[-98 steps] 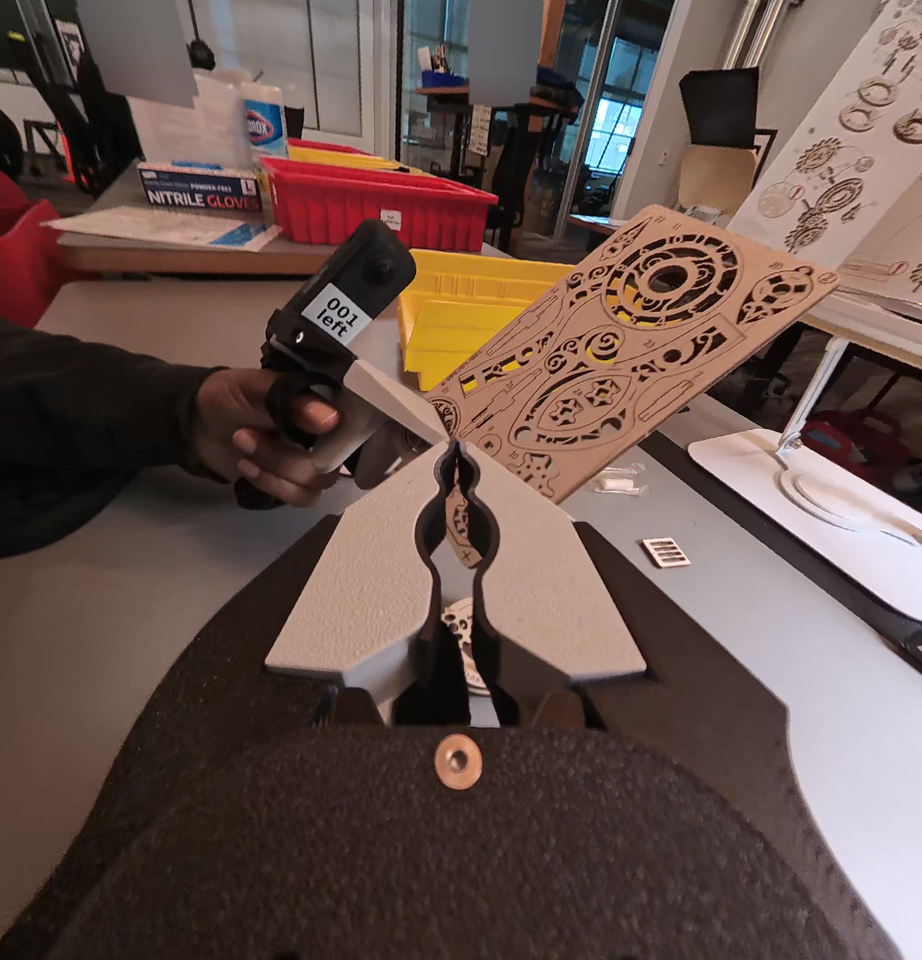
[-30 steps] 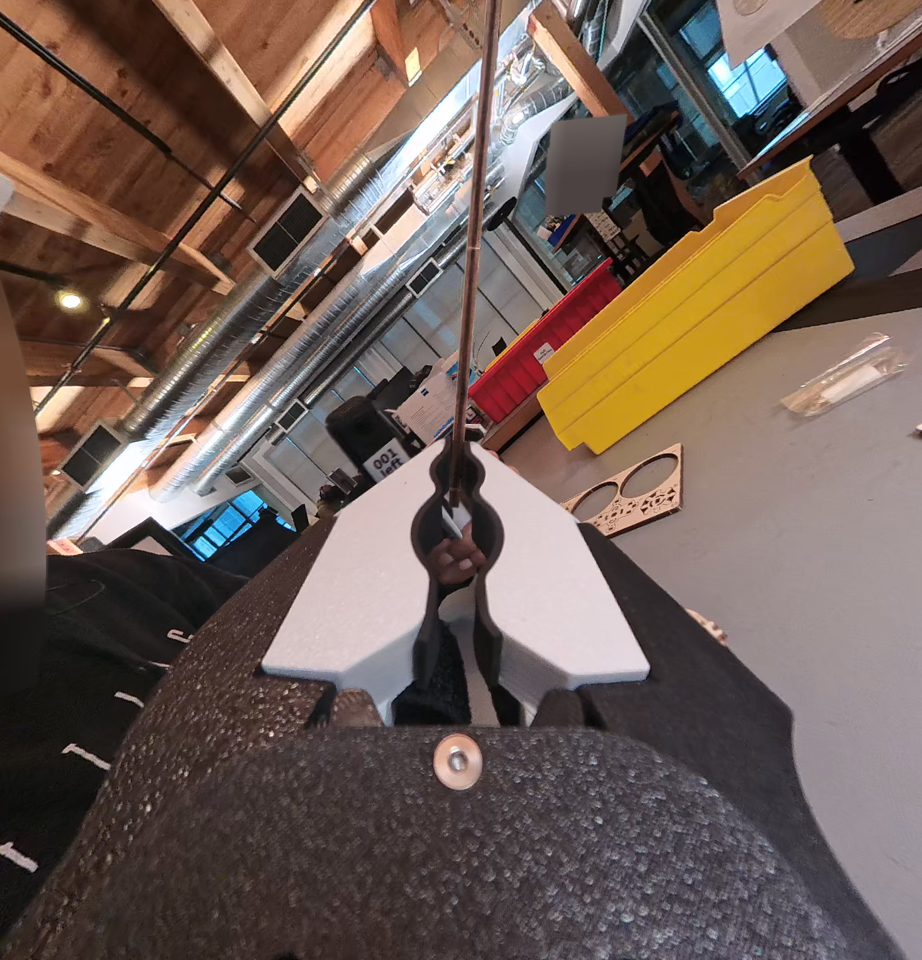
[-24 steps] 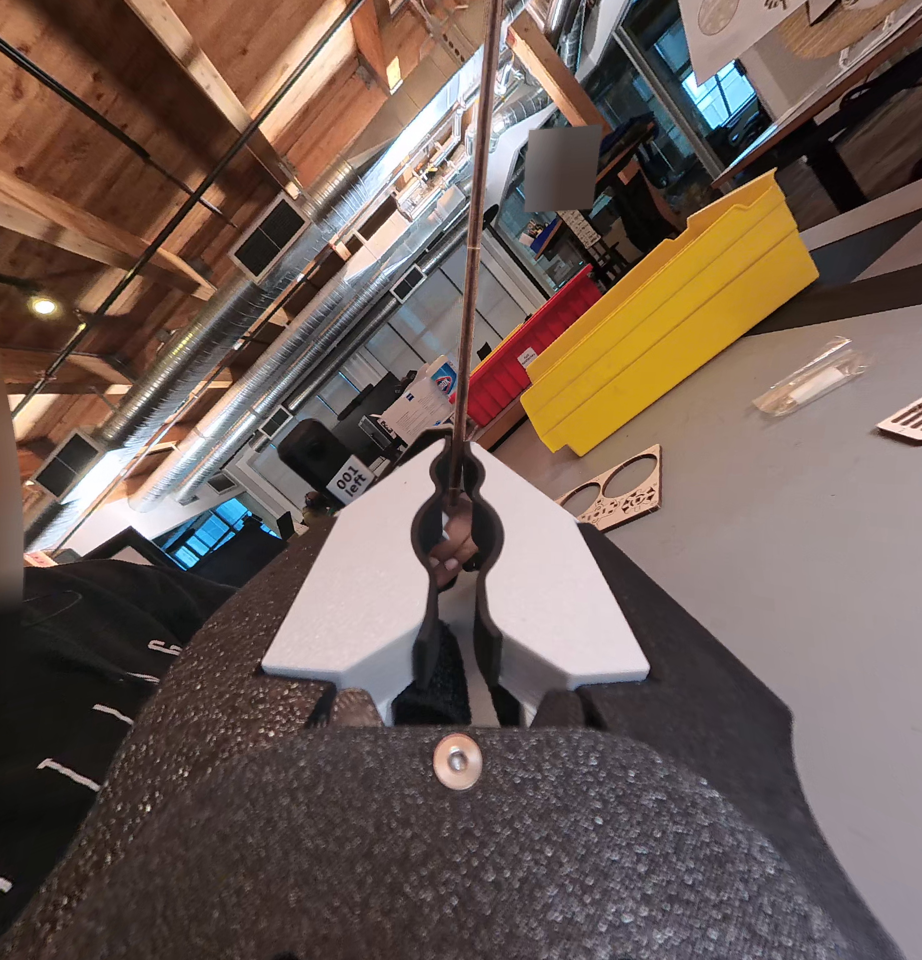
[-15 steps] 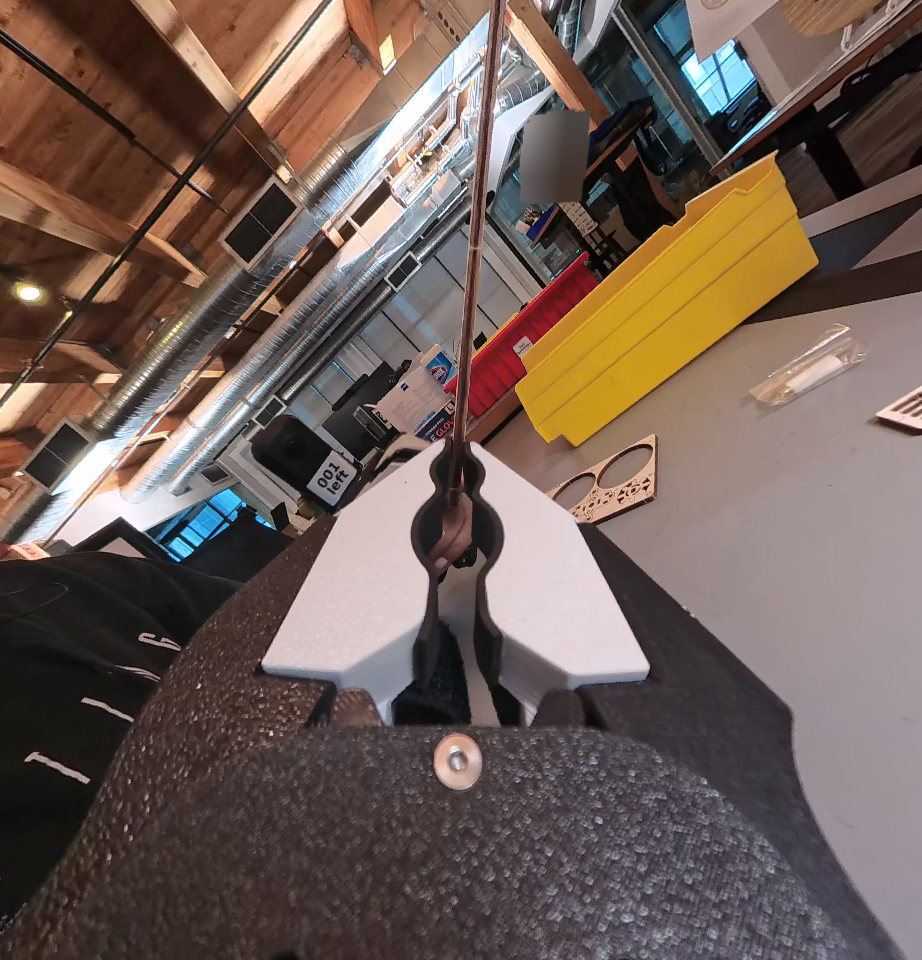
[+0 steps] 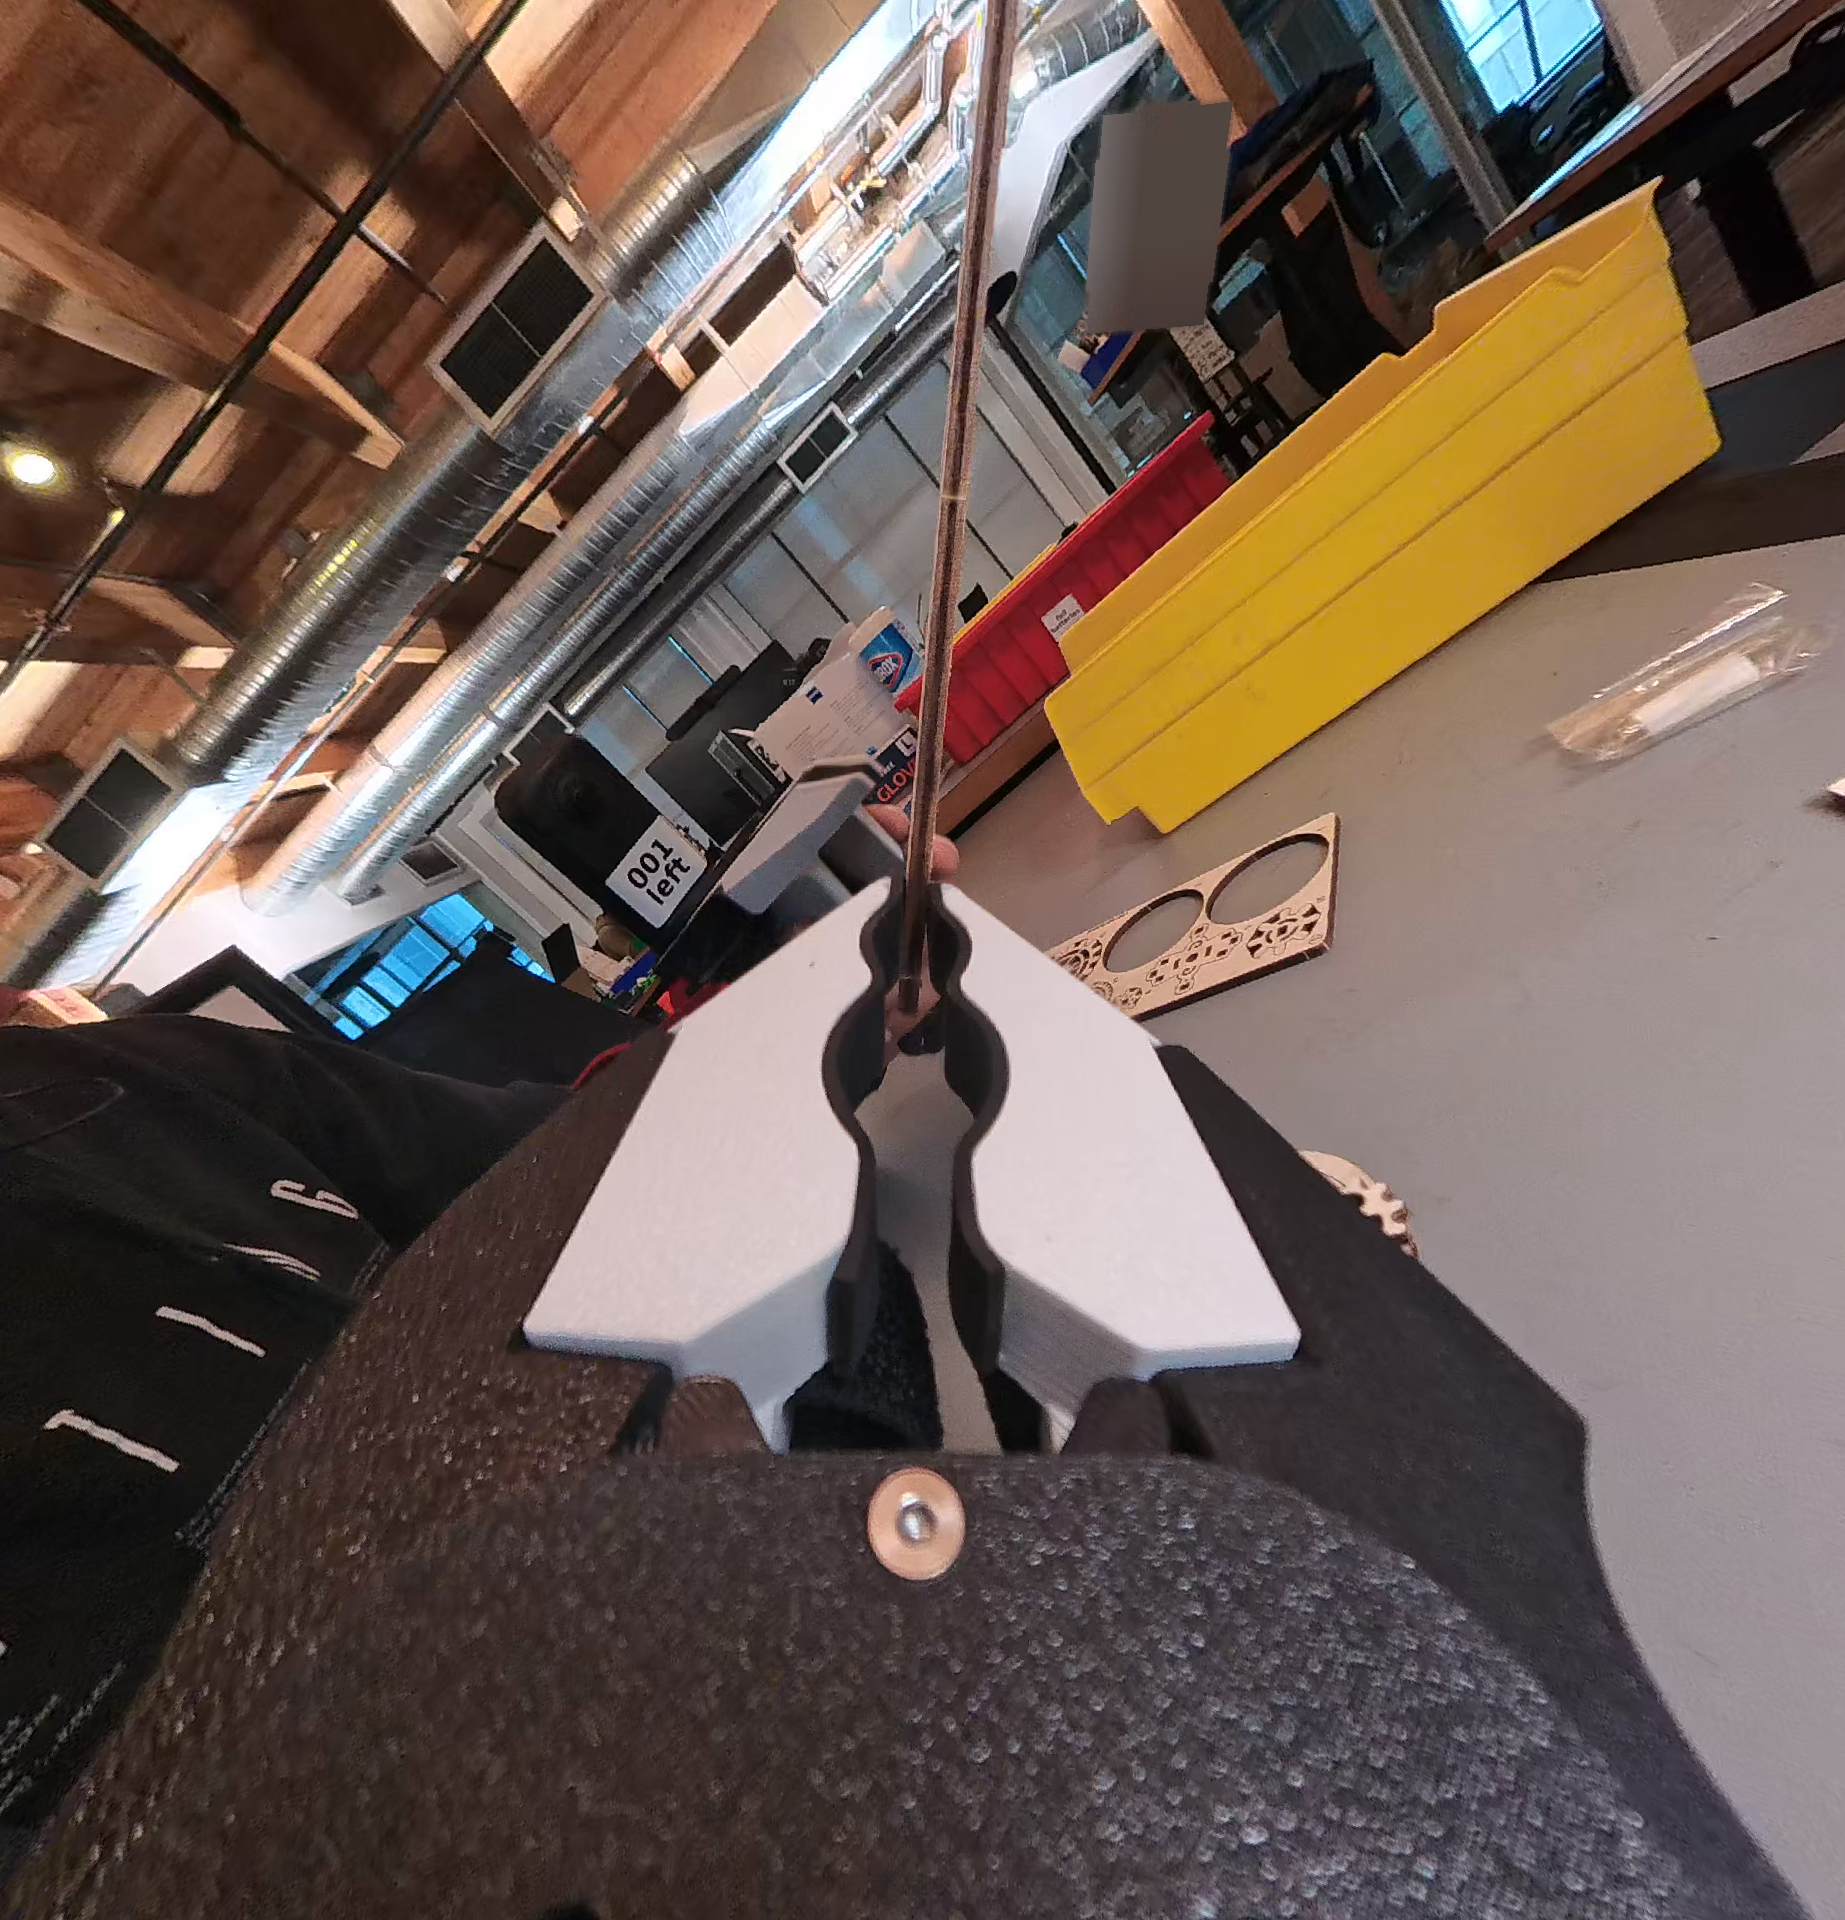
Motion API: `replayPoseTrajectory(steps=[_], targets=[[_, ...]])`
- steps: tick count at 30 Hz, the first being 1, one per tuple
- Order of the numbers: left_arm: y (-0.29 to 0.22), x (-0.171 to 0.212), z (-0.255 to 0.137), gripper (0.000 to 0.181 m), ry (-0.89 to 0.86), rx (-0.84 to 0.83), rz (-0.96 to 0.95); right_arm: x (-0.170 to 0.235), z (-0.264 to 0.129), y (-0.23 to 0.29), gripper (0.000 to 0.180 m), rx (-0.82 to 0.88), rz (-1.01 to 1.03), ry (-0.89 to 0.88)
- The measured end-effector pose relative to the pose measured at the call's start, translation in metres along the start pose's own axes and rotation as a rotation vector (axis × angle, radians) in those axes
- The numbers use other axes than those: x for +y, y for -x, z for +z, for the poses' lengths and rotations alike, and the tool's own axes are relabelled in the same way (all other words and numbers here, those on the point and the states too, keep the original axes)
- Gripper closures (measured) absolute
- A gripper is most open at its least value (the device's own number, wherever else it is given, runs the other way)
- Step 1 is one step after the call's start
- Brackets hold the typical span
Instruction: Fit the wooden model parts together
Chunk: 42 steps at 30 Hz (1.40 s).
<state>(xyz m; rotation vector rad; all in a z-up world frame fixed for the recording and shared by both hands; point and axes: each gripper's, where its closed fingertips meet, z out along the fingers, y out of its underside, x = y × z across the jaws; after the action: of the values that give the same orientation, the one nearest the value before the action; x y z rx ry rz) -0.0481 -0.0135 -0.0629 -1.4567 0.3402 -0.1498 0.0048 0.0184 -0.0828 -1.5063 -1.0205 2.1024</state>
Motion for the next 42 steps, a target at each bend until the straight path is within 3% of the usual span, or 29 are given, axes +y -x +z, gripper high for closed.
replayPoseTrajectory(steps=[28,42], targets=[[0.06,-0.031,-0.016,0.181,-0.012,-0.283,-0.004,0.042,0.017,0.004,0.178,-0.021,-0.082,0.193],[0.035,-0.025,-0.001,0.181,0.112,-0.255,-0.05,0.038,0.02,-0.001,0.179,0.023,-0.107,0.165]])
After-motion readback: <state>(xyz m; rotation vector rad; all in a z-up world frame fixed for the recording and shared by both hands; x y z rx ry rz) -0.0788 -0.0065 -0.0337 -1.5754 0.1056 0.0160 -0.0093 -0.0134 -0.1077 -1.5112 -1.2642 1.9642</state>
